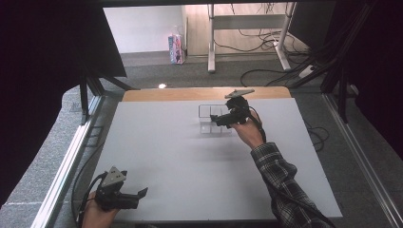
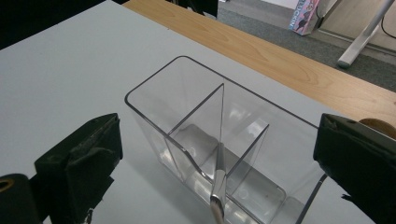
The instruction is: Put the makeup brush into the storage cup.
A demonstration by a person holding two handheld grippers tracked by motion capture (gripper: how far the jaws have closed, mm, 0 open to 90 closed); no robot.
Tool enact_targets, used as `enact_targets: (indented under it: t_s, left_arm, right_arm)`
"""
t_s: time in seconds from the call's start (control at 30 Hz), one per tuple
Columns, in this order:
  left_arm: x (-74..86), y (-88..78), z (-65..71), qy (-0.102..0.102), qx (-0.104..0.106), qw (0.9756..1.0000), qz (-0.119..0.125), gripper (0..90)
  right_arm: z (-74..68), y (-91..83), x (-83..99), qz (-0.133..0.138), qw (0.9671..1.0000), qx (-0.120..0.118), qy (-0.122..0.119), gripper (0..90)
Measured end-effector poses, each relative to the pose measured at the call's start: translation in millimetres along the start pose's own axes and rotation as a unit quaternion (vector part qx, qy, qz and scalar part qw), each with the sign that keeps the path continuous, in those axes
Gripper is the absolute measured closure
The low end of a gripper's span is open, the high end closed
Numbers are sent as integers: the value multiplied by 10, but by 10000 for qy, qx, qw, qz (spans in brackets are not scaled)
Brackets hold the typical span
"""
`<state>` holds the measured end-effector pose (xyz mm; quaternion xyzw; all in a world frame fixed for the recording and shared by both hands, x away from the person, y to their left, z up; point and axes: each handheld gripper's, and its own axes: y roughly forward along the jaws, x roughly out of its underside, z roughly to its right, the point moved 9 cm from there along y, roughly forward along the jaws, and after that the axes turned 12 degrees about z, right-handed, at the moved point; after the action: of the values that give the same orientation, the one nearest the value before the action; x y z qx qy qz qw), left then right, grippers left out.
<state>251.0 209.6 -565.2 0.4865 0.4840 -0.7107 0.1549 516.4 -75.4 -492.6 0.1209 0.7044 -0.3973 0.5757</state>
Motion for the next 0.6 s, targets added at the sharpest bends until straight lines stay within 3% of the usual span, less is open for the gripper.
enact_targets:
  t_s: [0.6]
  left_arm:
    - [3, -1, -2, -5, -1, 10000, -5, 28]
  right_arm:
    - [-138, -190, 69, -98, 9997, -223, -89, 3]
